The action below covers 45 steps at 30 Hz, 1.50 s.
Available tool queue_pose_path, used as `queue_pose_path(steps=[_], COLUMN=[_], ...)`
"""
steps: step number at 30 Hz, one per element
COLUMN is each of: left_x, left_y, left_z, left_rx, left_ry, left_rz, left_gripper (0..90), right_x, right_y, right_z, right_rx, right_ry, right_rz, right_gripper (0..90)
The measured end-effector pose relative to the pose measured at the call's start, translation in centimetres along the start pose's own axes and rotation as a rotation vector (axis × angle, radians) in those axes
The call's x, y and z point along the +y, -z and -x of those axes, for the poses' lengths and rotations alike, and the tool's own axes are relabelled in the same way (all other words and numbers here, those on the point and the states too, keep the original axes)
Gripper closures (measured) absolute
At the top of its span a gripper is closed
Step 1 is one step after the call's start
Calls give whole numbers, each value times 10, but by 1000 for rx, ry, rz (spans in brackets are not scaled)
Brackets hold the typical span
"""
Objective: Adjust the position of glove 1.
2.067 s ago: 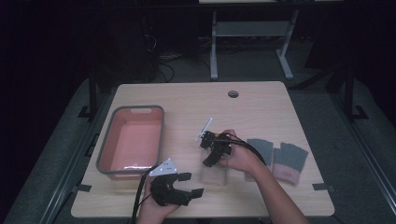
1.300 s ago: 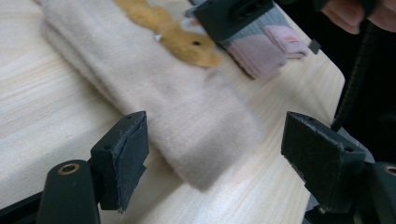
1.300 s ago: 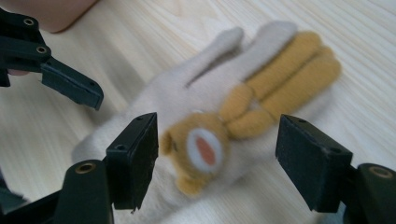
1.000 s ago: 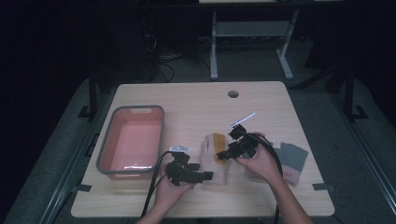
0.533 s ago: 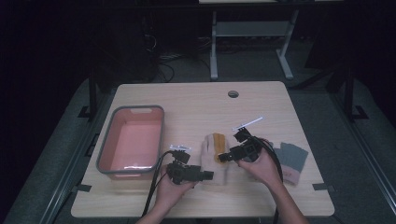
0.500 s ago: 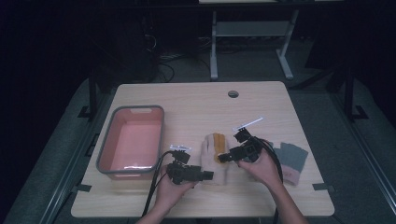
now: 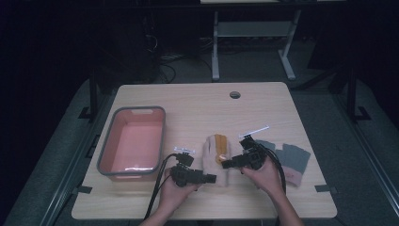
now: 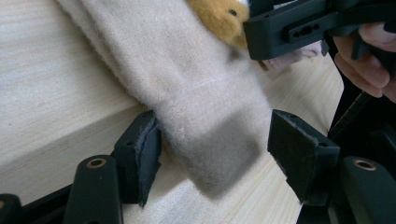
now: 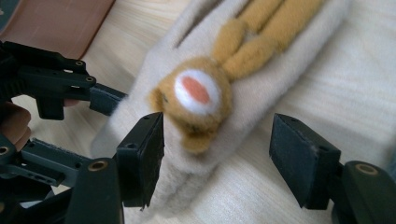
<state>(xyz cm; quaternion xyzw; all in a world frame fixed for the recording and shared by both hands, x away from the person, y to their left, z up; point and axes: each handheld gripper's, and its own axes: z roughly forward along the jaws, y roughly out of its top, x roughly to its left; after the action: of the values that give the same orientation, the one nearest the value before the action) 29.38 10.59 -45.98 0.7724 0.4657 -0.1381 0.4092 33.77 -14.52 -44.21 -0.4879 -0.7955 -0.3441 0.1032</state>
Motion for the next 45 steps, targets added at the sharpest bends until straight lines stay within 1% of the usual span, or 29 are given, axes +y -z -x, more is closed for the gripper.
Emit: queue_pose_path(steps=[1,2,3,4,5,7,8,9,10,13,14,15,16,18,21,22,23,24,27,29,32,35,37,40,45], left_x=[0,0,1,1,1,1,1,0,0,0,0,0,0,0,1,1,1,1,3,4,5,6,6,6,7], left_y=[-1,-1,-1,-1,-1,-2,-2,-3,-4,-4,-4,-4,-4,-5,-7,-7,-8,-8,-10,-11,-12,-13,-14,-13,-12], left_z=[-1,-1,-2,-2,-3,-5,-5,-5,-6,-6,-6,-6,-6,-6,-6,-6,-6,-6,-6,-6,-8,-11,-12,-12,-12], left_rx=[8,8,5,5,6,2,2,2,-1,-5,-5,-4,-4,-5,-11,-13,-16,-16,-22,-22,-30,-49,-52,-58,-61], left_ry=[-2,-2,9,9,12,23,23,28,28,33,31,31,32,38,39,40,40,39,43,39,38,64,72,70,83], left_rz=[-4,-4,-7,-7,-8,-19,-19,-20,-27,-25,-24,-25,-26,-26,-28,-29,-30,-33,-39,-46,-48,-53,-56,-55,-43], left_gripper=[377,387,392,400,400,429,432,432,435,440,440,443,443,451,475,483,490,496,518,544,571,606,622,634,639], right_x=[-3,-3,-5,-5,-7,-11,-11,-12,-13,-16,-17,-18,-18,-20,-24,-26,-26,-27,-30,-31,-32,-33,-33,-32,-31], right_y=[-2,-2,-4,-4,-5,-8,-8,-9,-10,-12,-12,-13,-13,-14,-17,-19,-20,-21,-24,-26,-27,-28,-29,-29,-26], right_z=[2,2,4,4,5,8,8,8,9,11,10,11,11,8,6,5,3,2,0,1,2,3,3,6,6], right_rx=[7,7,18,18,28,45,45,53,59,68,69,70,70,73,78,77,75,71,72,95,109,117,117,131,135], right_ry=[-9,-9,-29,-29,-39,-70,-70,-87,-85,-102,-110,-108,-108,-134,-149,-147,-160,-155,-169,-187,-198,-215,-216,-228,-225], right_rz=[3,3,9,9,11,17,17,16,26,33,41,56,56,63,80,95,93,106,119,125,132,137,138,133,139], right_gripper=[352,352,363,363,367,377,377,380,386,410,423,452,452,485,553,584,600,611,643,673,692,716,729,753,790])
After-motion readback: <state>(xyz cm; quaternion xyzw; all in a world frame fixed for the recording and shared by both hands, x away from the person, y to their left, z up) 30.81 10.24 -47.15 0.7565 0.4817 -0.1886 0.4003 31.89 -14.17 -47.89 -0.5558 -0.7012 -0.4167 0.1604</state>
